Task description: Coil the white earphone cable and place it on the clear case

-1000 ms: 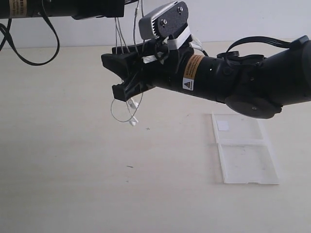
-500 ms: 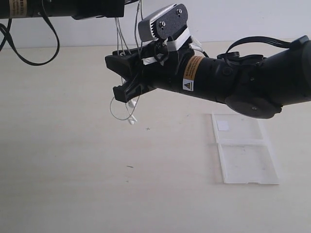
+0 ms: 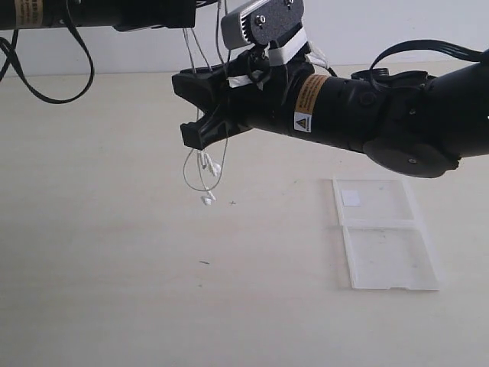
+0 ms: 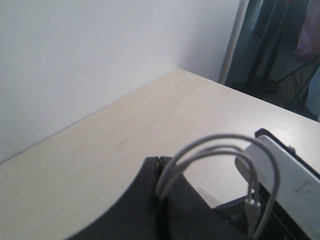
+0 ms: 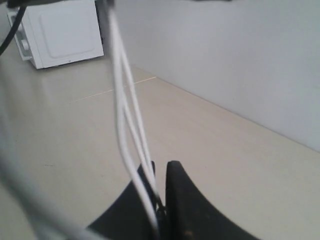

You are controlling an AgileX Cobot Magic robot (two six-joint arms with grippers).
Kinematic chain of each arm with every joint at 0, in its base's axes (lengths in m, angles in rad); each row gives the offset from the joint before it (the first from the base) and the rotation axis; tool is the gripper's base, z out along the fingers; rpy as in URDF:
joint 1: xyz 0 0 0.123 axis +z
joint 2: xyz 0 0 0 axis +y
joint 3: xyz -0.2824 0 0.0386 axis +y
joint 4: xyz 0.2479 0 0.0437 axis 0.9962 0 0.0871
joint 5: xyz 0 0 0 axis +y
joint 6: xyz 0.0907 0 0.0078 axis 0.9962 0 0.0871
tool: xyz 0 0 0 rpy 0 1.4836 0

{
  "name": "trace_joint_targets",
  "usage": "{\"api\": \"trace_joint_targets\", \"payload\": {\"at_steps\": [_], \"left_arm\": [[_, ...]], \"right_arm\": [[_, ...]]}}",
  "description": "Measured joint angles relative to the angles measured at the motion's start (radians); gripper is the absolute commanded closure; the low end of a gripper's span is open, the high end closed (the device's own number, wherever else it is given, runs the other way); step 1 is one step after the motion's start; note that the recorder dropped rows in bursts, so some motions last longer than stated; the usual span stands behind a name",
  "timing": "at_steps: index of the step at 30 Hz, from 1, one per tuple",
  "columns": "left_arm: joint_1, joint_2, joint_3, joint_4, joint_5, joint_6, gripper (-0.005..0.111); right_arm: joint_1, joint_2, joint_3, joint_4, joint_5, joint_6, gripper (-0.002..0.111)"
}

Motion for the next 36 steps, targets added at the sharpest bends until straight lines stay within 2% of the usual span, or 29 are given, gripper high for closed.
{"api": "trace_joint_targets", "payload": {"at_steps": [29, 31, 36], "left_arm": [[0.0, -0.036, 0.002, 0.018, 0.06, 0.004, 0.107], [0.0, -0.041, 0.004, 0.005, 0.061, 0.007, 0.107], [0.0, -0.043, 0.006, -0.005, 0.061, 0.011, 0.107]], "right_arm": [[0.0, -0.016, -0.011, 0.028, 0.113, 0.009, 0.108], [0.0, -0.016, -0.011, 0.028, 0.114, 0.009, 0.105], [0.0, -0.016, -0.011, 0.019, 0.124, 0.009, 0.09]]}}
